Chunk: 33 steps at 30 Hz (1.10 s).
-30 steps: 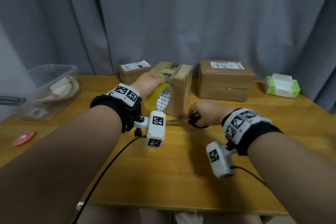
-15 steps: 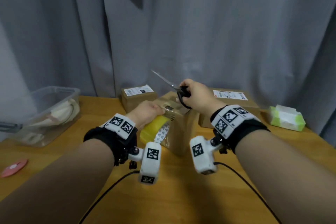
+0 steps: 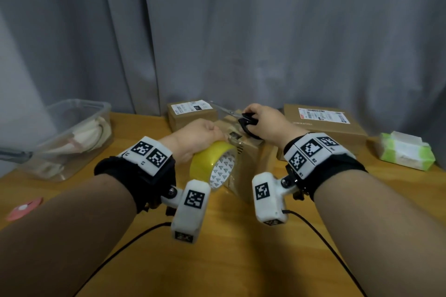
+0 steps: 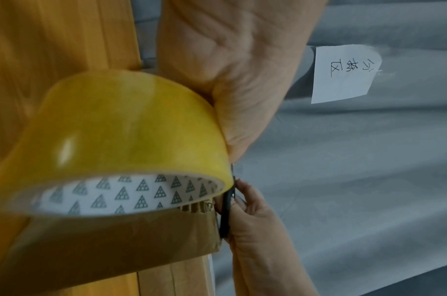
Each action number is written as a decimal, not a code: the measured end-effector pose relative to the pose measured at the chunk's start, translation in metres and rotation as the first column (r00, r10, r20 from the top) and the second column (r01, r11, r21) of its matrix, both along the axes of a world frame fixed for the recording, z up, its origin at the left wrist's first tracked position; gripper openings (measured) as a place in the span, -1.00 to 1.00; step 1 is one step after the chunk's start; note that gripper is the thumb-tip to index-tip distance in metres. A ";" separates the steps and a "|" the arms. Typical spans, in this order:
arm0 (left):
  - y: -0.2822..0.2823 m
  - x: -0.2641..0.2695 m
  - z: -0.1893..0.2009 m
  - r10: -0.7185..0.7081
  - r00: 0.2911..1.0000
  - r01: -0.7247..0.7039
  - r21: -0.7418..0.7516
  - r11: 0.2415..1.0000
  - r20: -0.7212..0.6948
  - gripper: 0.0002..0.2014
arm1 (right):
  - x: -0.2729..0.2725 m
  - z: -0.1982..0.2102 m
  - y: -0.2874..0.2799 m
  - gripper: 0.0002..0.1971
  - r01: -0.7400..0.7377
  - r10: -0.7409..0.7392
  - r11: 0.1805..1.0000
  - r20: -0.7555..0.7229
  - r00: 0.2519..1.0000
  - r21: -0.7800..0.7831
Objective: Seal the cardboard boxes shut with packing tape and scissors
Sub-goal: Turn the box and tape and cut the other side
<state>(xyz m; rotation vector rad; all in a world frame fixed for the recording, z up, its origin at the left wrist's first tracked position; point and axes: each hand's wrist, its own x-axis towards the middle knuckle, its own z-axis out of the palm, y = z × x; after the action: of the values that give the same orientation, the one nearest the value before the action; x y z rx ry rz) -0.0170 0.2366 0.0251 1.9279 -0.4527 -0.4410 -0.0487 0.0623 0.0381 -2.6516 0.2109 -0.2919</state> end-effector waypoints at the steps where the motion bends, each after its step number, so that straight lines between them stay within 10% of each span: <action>1: -0.001 0.001 0.002 0.004 1.000 -0.005 -0.010 1.000 -0.016 -0.91 | 0.000 0.000 0.000 -0.63 0.004 -0.004 1.000 0.001 1.000 0.008; 15: 0.001 0.001 0.021 0.004 0.993 0.020 0.197 0.980 -0.119 -0.65 | -0.001 -0.008 0.001 -0.65 0.009 -0.011 0.998 0.033 0.999 0.064; 33: -0.014 -0.022 0.002 0.137 0.973 -0.171 -0.173 0.970 -0.188 -0.92 | -0.064 0.028 -0.013 -0.66 -0.141 0.160 0.911 -0.016 0.987 0.388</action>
<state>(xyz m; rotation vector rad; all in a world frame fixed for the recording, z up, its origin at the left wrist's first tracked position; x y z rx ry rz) -0.0394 0.2230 0.0271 1.7099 -0.2192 -0.4444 -0.1125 0.0496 0.0665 -2.2672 0.0679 -0.1200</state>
